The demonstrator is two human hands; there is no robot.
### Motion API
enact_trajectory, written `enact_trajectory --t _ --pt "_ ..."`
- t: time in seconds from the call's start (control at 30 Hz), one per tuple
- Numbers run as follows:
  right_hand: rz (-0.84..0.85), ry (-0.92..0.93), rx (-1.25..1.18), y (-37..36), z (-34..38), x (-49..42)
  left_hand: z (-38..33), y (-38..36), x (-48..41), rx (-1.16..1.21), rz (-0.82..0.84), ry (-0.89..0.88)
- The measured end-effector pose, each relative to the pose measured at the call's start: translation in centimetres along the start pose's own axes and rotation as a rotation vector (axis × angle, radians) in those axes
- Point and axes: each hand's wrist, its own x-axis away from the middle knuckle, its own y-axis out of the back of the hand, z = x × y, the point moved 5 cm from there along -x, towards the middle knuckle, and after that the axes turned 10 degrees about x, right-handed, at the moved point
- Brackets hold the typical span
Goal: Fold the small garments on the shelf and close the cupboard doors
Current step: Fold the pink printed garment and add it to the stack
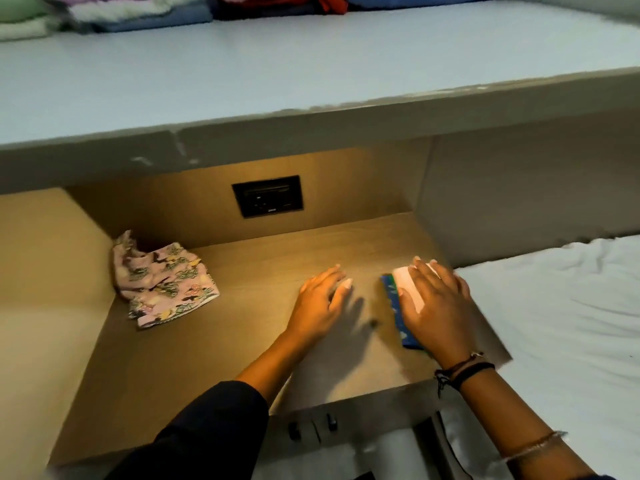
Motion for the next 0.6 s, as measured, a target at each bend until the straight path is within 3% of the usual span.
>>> enact_trajectory --t 0.1,0.23,0.3,0.43,0.6 --pt "-0.021 0.158 -0.11 -0.1 8.1 -0.8 4.6 7.3 2.3 -0.113 -0.145 0.057" --pt "0.31 0.43 -0.103 -3.8 18.1 -1.2 10.3 17.0 6.3 -0.296 -0.292 0.295" --pt "0.365 0.543 -0.113 -5.2 21.9 -1.4 11.8 20.3 7.7 -0.423 -0.285 0.388" --pt "0.321 0.709 -0.131 -7.6 30.6 -2.0 14.8 25.1 10.7 -0.648 -0.19 0.531" --pt "0.314 0.696 -0.023 -12.1 36.8 -4.1 17.5 26.2 10.5 -0.766 -0.062 0.503"
